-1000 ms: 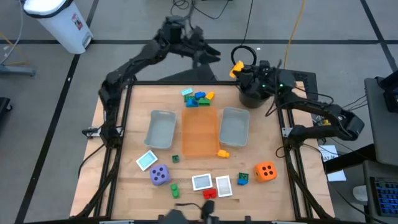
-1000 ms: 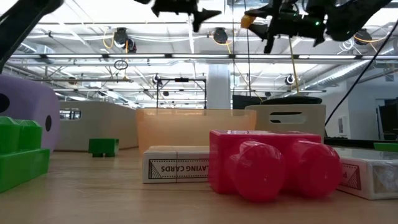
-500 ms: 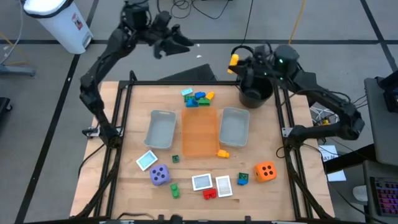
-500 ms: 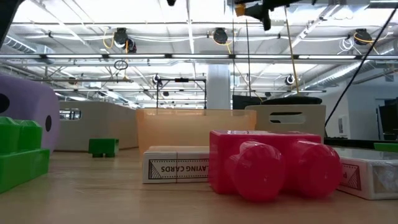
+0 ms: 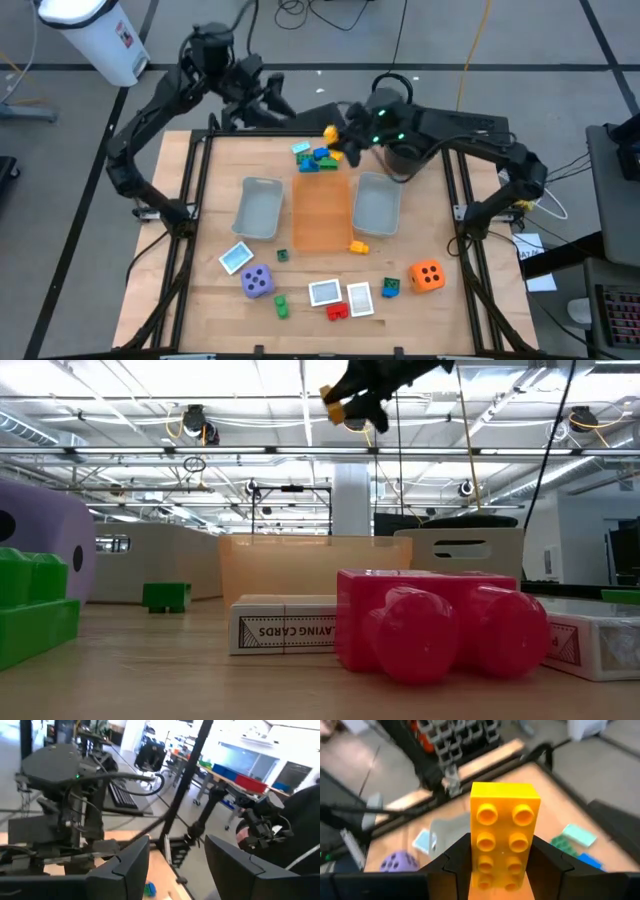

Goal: Pick & Place Toys
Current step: Put the yellow game piece into the orange bin

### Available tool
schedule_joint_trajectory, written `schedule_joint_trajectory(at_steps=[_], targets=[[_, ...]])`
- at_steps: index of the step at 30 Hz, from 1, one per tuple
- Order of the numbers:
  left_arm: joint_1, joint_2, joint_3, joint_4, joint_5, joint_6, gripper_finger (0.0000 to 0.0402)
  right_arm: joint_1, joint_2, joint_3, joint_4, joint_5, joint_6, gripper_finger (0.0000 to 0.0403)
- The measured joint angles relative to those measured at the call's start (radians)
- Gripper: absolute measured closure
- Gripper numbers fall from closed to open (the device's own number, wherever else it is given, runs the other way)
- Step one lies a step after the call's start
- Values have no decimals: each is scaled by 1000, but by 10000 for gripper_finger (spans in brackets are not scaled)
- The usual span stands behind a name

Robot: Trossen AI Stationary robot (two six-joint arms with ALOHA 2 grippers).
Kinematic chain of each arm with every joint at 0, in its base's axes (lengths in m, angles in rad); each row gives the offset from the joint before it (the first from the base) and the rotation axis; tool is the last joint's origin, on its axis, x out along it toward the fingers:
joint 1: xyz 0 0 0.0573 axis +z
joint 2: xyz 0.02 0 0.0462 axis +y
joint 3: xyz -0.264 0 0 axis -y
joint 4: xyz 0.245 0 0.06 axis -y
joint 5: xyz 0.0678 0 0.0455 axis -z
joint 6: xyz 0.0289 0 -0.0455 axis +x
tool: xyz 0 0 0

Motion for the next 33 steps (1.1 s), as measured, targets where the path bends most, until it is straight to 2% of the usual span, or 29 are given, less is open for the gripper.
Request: schedule_joint_trajectory(at_steps=[5,9,13,20,23,28,33], targets=[[-68,-115,-226,46,-3,15,209,69,71,0,-46,70,8,266],[-137,-196,-422,200,-25,-53,212,106,127,0,-112,99,33,266],[-206,-278,-617,459,-88,-180,215,125,174,0,-172,98,48,266],[-301,-413,-968,995,-308,-465,215,125,220,0,-237,94,48,266],[-326,-454,-1089,1167,-379,-584,215,113,219,0,-254,94,48,266],[-358,-482,-1200,1275,-457,-686,215,85,220,0,-249,100,58,266],[-376,-479,-1214,1278,-465,-692,215,66,219,0,-223,94,71,266]])
